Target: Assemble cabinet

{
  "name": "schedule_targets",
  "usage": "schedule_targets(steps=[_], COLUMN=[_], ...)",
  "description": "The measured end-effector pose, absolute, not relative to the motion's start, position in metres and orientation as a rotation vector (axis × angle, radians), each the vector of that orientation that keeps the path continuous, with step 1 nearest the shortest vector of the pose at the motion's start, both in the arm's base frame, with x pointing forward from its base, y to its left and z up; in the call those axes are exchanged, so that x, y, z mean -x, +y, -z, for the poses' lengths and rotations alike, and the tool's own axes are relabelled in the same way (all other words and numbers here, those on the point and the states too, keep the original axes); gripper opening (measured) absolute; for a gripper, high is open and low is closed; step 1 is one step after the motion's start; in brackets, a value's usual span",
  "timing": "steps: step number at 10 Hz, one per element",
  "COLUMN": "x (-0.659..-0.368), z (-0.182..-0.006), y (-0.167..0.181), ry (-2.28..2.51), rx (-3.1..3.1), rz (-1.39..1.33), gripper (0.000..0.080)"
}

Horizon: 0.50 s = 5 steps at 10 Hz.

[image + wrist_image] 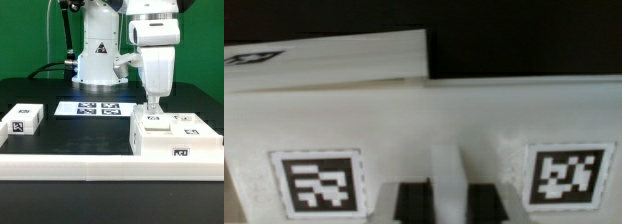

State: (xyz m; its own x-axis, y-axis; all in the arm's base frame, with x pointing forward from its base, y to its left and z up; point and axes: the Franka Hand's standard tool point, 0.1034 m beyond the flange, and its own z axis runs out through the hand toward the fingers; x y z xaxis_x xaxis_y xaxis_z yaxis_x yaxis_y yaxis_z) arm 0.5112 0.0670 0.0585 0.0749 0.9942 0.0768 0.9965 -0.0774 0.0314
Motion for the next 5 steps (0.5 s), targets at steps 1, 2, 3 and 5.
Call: schedule_targets(steps=[1, 2, 3, 5], x=[-0.511, -0.512, -0.52, -0.537], z=[-0.058, -0.058, -0.059, -0.059], y=[0.067, 0.067, 0.066, 0.065], ry=[-2.114, -2.115, -2.117, -2.117], rx=[2.281, 2.277, 2.269, 2.271], rz=[0.121, 0.116, 0.106, 0.124], gripper=[0.007, 0.007, 0.007, 0.007])
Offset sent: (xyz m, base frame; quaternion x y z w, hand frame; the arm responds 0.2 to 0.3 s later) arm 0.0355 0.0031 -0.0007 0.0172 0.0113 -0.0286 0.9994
